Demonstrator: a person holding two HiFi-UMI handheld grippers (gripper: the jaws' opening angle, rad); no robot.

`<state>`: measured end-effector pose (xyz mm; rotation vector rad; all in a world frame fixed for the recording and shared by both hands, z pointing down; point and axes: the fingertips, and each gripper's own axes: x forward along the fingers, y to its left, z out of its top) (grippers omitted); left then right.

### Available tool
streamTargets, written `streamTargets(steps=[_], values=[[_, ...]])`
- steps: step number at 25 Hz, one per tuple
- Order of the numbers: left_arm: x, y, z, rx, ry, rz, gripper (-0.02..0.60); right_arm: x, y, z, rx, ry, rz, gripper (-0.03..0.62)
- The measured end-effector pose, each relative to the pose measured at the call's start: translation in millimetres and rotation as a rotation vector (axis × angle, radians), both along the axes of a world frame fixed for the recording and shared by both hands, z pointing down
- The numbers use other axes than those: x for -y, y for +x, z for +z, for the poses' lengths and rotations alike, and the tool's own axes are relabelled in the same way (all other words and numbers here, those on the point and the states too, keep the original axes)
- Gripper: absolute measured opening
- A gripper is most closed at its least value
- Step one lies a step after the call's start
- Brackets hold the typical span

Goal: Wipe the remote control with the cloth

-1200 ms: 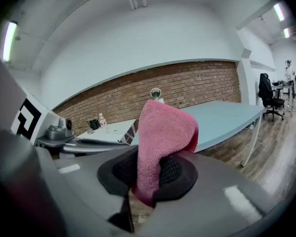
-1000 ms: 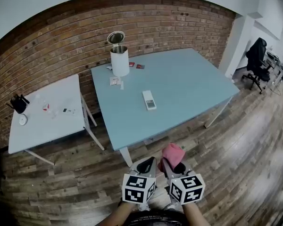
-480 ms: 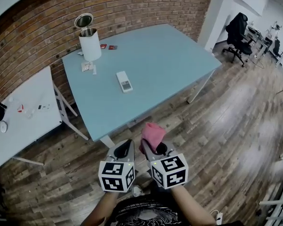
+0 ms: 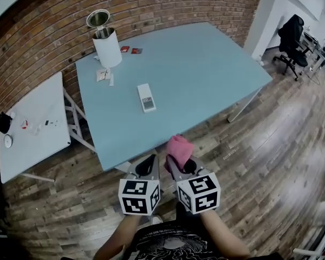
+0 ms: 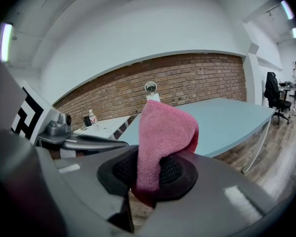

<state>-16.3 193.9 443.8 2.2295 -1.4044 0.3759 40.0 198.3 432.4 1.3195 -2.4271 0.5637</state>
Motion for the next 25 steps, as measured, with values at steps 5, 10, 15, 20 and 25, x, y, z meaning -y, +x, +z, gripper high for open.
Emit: streamTargets(steps=[5,10,15,20,25], values=[[41,28,-5,0.014,-0.001,-0.052,0.0,46,30,-4,0.017,-0.006,-0.045,0.068],[78,50,0,0.04,-0.012,-0.091,0.0,86,53,0,0.038,-0.019,-0.09,0.068],[111,57,3,0.069,-0.019,-0.15,0.0,123,62,2,0.06,-0.026,-0.145,0.069],[131,56,10,0.092,-0.033,-0.213,0.0,145,65,7,0.077,-0.044,-0.196,0.069],[142,43,19,0.102,-0.041,-0.277,0.002,154,59,20,0.08,-0.082,-0.235,0.069]])
